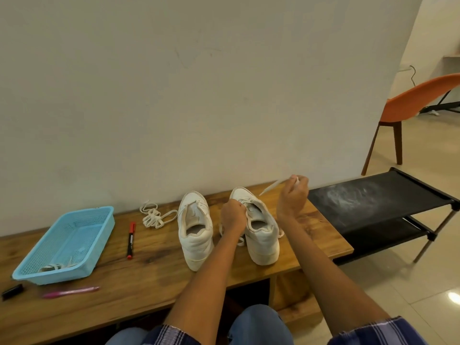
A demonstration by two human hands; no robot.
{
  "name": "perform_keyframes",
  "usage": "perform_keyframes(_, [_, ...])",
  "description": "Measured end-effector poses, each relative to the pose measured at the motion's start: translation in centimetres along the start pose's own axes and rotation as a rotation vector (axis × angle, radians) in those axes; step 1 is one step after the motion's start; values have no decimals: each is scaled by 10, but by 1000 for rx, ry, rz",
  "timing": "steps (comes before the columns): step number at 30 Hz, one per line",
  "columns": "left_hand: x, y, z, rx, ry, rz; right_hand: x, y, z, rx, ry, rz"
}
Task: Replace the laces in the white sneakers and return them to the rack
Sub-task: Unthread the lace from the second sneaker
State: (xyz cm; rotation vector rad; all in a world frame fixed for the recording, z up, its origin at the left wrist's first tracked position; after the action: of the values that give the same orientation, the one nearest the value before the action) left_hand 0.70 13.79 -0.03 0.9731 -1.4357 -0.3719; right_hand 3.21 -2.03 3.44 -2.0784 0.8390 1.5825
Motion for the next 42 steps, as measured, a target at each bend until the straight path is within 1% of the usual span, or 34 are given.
perform_keyframes(1, [0, 0, 0, 2, 1, 4, -1, -1, -5, -3, -34, -28])
perform_keyframes(3, [1, 1, 0, -6, -1, -7, -3, -11, -9, -98, -70, 38])
perform_keyframes(7, [1, 1, 0, -17, -11, -15, 13, -34, -2, -339, -197, 391])
perform_keyframes(8, [1, 1, 0, -17, -14, -15, 16, -38, 1, -396, -195, 469])
perform_keyframes(9, [0, 1, 0, -16, -17, -13, 19, -42, 4, -447, -170, 520])
perform_keyframes(11, [0, 0, -1, -9, -19, 8, 15, -45, 14, -541, -68, 532])
perform_keyframes(13, [-2, -1, -1, -11, -14, 33, 12, -48, 28, -722, 47, 513])
perform_keyframes(15, [-6, -1, -1, -20, 10, 66, 14, -51, 44, -939, 115, 645])
perform_keyframes(16, [-8, -2, -1, -20, 23, 91, 15, -52, 47, -973, 165, 734])
perform_keyframes(18, [-7, 1, 2, -5, 43, 125, 13, -52, 47, -901, 227, 826])
perform_keyframes(20, [-7, 3, 4, -4, 77, 159, 12, -48, 45, -787, 226, 860])
perform_keyframes(22, [-6, 4, 2, -52, 112, 189, 10, -43, 43, -697, 242, 883])
perform_keyframes(24, [1, 7, -6, -107, 126, 217, 8, -43, 42, -649, 273, 929])
perform_keyframes(26, [12, 9, -17, -137, 86, 132, 7, -44, 41, -633, 250, 929])
perform_keyframes(28, [26, 9, -21, -136, -16, -1, 14, -46, 37, -642, 181, 873])
perform_keyframes(31, [36, 1, -26, -117, -170, -205, 31, -47, 28, -668, 29, 632])
perform_keyframes(32, [37, 1, -26, -108, -187, -243, 33, -47, 26, -666, 8, 576])
perform_keyframes(34, [39, -2, -28, -78, -204, -279, 33, -45, 25, -657, -12, 554])
perform_keyframes(37, [43, -4, -27, -7, -229, -224, 31, -47, 26, -640, -21, 545])
perform_keyframes(38, [43, -6, -28, 15, -213, -157, 31, -46, 27, -631, -19, 539])
perform_keyframes(40, [37, -8, -27, 30, -119, -17, 31, -44, 27, -615, -13, 519])
perform_keyframes(42, [22, -1, -24, 85, 69, 179, 32, -42, 26, -590, -10, 506])
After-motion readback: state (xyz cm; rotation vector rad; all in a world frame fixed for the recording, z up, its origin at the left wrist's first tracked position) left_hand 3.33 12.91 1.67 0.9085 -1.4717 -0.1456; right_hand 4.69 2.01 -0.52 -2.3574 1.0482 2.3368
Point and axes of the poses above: each hand's wrist, its own z-axis away from the middle knuckle, its own y-axis out of the back of the hand, x = y × z, the point moved 4 cm from there along -z, towards the middle knuckle, and after that the axes turned 8 degrees about -y, right-handed, at the moved point
